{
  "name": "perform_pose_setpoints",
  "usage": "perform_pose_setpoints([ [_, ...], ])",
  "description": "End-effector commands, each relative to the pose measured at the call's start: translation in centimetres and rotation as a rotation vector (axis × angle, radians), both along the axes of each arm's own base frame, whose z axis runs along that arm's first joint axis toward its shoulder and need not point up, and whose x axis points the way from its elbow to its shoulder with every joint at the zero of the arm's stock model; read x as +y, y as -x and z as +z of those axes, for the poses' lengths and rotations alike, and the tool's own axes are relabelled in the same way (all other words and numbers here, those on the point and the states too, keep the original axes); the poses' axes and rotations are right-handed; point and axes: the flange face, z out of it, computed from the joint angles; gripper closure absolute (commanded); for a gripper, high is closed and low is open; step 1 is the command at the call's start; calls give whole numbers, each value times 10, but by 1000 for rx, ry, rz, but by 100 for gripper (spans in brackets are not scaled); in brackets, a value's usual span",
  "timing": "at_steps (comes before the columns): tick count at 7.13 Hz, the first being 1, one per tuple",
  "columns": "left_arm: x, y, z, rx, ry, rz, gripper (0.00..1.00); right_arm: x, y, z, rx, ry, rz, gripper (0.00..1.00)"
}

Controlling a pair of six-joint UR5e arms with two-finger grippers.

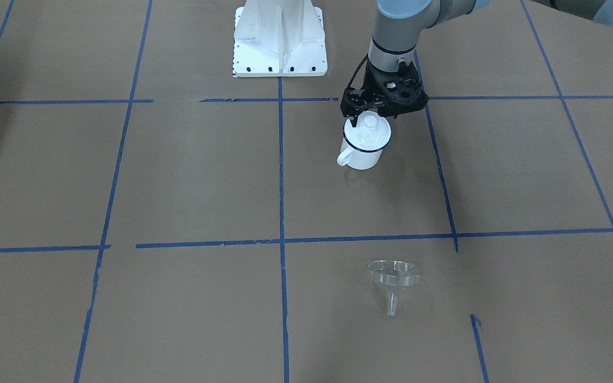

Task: Remove funnel from cup
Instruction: 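Move the lid over the mug and lower it onto the mug opening, then release the lid and raise the left arm away from the mug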

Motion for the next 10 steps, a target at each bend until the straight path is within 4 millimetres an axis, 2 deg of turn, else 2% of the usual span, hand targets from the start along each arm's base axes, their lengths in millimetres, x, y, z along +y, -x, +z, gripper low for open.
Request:
perform_pose_setpoints([
  [1, -3, 4, -13, 24, -24, -2, 0, -1, 0, -1, 0, -2, 0, 0],
  [2, -10, 5, -20, 56, -96, -42, 0, 0, 0, 0, 0, 1, 0, 0],
  [3, -30, 19, -21, 88, -171, -81, 0, 0, 0, 0, 0, -1, 0, 0],
  [4, -78, 53, -11, 69, -271, -90, 0, 0, 0, 0, 0, 1, 0, 0],
  [5, -115, 84, 6, 41, -323, -47, 0, 0, 0, 0, 0, 1, 0, 0],
  [6, -163, 134, 36, 11, -326, -7, 0, 0, 0, 0, 0, 1, 0, 0],
  [7, -199, 199, 79, -11, -350, 73, 0, 0, 0, 0, 0, 1, 0, 0],
  [8, -229, 251, 122, -66, -379, 127, 0, 0, 0, 0, 0, -1, 0, 0],
  [10, -260, 370, 219, -189, -409, 216, 0, 0, 0, 0, 0, 1, 0, 0],
])
